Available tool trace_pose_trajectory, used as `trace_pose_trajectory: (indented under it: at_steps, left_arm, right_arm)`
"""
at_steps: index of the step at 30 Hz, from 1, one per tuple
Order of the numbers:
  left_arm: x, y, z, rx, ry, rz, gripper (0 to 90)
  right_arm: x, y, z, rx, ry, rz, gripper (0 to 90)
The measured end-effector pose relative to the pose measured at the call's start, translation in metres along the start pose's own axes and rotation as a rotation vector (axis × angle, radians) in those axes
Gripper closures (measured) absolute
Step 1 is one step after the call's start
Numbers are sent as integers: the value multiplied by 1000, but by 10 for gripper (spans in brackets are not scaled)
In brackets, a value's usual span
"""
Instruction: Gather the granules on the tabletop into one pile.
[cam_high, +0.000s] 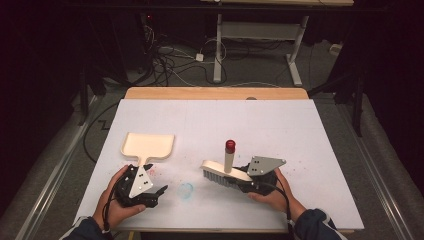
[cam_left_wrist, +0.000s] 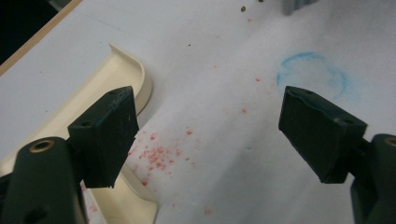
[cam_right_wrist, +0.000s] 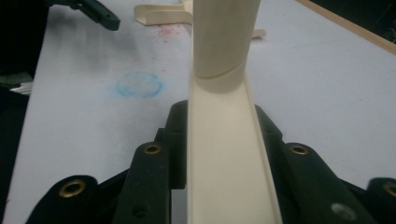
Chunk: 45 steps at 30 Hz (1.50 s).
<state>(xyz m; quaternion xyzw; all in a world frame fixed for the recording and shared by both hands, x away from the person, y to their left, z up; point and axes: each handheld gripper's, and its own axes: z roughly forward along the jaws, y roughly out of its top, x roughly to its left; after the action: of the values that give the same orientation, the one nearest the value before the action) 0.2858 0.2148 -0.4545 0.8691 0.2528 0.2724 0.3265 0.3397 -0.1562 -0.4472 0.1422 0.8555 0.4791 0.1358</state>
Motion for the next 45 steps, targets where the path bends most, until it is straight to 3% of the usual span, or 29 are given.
trace_pose_trajectory:
  at_steps: [5,9,15,18,21,24,27,30,37,38,39,40,41,45]
  left_arm:
    - [0,-1,-1,6,-1,2,189]
    - [0,-1,-1,0,1,-1,189]
    - [0,0,-1,-1,-1,-2,189]
    - [0,0,-1,-1,-1,0,189]
    - [0,-1,-1,-3,-2,-2,191]
    - [0,-2,-2,-3,-3,-2,191]
    - [0,-2,-2,-2,-5,-2,192]
    - [-1,-1,-2,0,-6,2,191]
    - [-2,-1,-1,8,-15,12,191]
    - [-2,-1,-1,9,-16,13,191]
    - [-2,0,-1,8,-17,13,191]
    - [-2,0,-1,7,-17,15,191]
    - [-2,0,-1,6,-17,15,192]
    - [-2,0,-2,5,-17,16,191]
  right_arm:
    - [-3,4,9,-9,-28,24,676]
    - [4,13,15,-25,-62,77,675]
    - [26,28,38,-45,-193,232,676]
    - [34,30,54,-34,-258,266,676]
    - [39,32,63,-21,-356,260,676]
    - [40,31,62,-7,-430,259,675]
    - [37,29,55,7,-461,309,675]
    - [35,26,48,16,-470,348,675]
    - [34,24,31,22,-475,386,676]
    - [32,24,29,20,-475,344,676]
    - [34,24,27,27,-467,382,676]
    - [32,24,25,13,-466,324,676]
    - [36,25,23,11,-455,385,676]
    - [35,31,9,-32,-411,341,675]
